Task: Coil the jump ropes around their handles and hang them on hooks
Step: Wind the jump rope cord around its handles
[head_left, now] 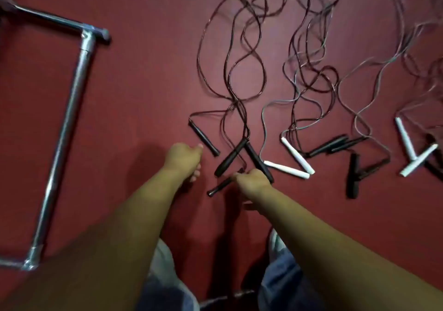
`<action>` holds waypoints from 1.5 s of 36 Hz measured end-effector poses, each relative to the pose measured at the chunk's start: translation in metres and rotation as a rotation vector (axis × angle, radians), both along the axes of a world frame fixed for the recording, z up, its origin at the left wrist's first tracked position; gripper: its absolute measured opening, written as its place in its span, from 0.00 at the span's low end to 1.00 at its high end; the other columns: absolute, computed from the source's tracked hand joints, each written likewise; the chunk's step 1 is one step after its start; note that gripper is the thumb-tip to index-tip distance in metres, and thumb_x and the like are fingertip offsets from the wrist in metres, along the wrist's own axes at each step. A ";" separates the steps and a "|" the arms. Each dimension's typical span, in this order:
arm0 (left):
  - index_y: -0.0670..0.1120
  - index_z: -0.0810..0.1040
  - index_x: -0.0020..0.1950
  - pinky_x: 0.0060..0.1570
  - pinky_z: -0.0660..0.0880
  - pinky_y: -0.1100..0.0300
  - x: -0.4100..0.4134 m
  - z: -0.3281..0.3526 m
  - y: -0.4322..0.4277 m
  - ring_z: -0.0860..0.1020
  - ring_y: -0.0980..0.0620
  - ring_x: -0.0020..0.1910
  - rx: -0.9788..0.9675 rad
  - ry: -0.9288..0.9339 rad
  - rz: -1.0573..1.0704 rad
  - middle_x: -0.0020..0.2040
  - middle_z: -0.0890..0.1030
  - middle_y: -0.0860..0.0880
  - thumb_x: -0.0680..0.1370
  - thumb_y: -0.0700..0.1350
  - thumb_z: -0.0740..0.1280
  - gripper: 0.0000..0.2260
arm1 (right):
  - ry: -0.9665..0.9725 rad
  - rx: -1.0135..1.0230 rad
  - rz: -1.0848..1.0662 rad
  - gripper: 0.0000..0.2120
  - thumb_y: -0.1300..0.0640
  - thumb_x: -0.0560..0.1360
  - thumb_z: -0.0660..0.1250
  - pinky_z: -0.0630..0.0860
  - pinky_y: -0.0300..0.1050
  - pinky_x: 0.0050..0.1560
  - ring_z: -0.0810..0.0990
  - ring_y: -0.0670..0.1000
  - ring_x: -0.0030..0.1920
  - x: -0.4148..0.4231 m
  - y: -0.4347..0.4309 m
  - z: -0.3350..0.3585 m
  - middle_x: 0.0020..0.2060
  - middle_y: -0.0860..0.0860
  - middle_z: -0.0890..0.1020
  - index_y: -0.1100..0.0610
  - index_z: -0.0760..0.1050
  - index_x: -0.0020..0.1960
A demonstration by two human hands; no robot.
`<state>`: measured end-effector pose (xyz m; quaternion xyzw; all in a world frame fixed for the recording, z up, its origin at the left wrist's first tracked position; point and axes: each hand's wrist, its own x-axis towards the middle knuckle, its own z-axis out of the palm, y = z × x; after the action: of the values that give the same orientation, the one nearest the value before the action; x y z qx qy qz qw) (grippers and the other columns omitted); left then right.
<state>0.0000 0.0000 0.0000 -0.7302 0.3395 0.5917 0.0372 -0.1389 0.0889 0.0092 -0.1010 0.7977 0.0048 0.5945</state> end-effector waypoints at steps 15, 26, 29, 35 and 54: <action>0.39 0.81 0.44 0.47 0.82 0.51 -0.020 -0.086 -0.015 0.84 0.39 0.40 -0.253 -0.294 -0.278 0.38 0.84 0.39 0.76 0.50 0.66 0.14 | 0.225 0.053 -0.029 0.14 0.52 0.71 0.70 0.83 0.54 0.55 0.85 0.61 0.51 0.005 0.009 -0.096 0.49 0.58 0.85 0.60 0.82 0.51; 0.39 0.79 0.49 0.23 0.66 0.69 0.007 0.054 -0.004 0.74 0.53 0.28 -0.240 -0.004 -0.279 0.40 0.83 0.44 0.82 0.40 0.62 0.07 | -0.086 -0.394 -0.322 0.11 0.50 0.82 0.62 0.81 0.50 0.36 0.79 0.56 0.31 0.020 -0.045 0.041 0.36 0.55 0.77 0.56 0.70 0.46; 0.40 0.78 0.45 0.34 0.69 0.56 0.006 0.113 -0.004 0.74 0.46 0.32 -0.302 0.074 -0.214 0.34 0.76 0.45 0.81 0.39 0.63 0.07 | -0.140 -0.514 -0.320 0.13 0.48 0.85 0.57 0.68 0.43 0.34 0.69 0.51 0.30 0.022 -0.059 0.108 0.38 0.54 0.74 0.55 0.75 0.52; 0.38 0.78 0.59 0.23 0.73 0.64 -0.002 0.261 0.016 0.77 0.46 0.37 -0.522 0.093 -0.227 0.56 0.78 0.37 0.82 0.38 0.57 0.12 | -0.496 -0.660 -0.321 0.12 0.49 0.81 0.66 0.82 0.56 0.47 0.84 0.57 0.42 0.045 -0.065 0.251 0.48 0.61 0.84 0.57 0.73 0.59; 0.58 0.71 0.74 0.68 0.70 0.57 0.068 0.395 0.058 0.68 0.62 0.72 -0.846 0.464 -0.309 0.73 0.73 0.59 0.69 0.24 0.61 0.41 | -0.471 -0.833 0.301 0.11 0.64 0.72 0.67 0.57 0.45 0.31 0.64 0.49 0.26 0.033 0.004 0.400 0.33 0.53 0.67 0.54 0.68 0.49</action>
<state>0.0679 0.0576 0.3951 -0.4719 0.6531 0.5364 -0.2511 -0.1063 0.0932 0.4088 -0.4421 0.5527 -0.2512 0.6603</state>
